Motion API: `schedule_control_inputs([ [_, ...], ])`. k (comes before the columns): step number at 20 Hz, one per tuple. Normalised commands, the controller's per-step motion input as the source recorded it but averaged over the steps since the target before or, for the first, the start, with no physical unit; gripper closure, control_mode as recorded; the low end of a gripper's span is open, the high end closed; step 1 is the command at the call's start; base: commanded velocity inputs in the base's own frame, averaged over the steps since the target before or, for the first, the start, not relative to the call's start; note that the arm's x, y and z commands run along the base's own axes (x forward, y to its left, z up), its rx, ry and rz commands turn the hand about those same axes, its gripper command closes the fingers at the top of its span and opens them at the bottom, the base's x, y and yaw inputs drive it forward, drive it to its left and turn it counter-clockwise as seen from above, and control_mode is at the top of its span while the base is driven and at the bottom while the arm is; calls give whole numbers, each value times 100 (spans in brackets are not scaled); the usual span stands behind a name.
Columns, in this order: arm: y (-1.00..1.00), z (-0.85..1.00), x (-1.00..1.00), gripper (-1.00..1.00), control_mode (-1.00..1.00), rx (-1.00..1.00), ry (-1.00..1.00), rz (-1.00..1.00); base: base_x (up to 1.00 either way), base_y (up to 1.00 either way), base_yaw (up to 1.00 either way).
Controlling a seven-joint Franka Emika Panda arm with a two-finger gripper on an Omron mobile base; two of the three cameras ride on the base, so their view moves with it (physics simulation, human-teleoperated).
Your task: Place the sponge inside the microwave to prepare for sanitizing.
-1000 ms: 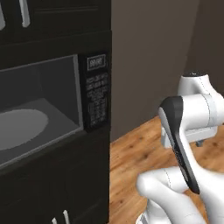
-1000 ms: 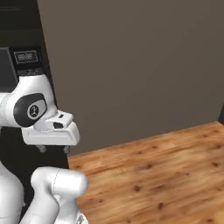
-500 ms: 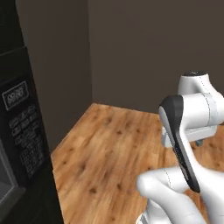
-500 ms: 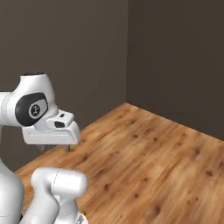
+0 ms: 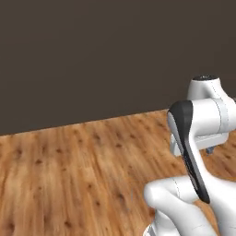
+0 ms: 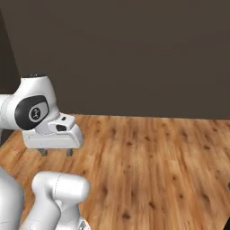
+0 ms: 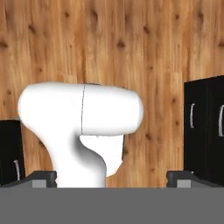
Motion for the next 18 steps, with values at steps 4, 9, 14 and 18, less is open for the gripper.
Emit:
schedule_control_inputs([
  [4,0,0,0,-100,100,0,0,0,0,-13,-93],
  [9,0,0,0,-100,100,0,0,0,0,-12,-94],
  [14,0,0,0,-100,100,0,0,0,0,-5,-96],
  [18,0,0,0,-100,100,0,0,0,0,-6,-97],
])
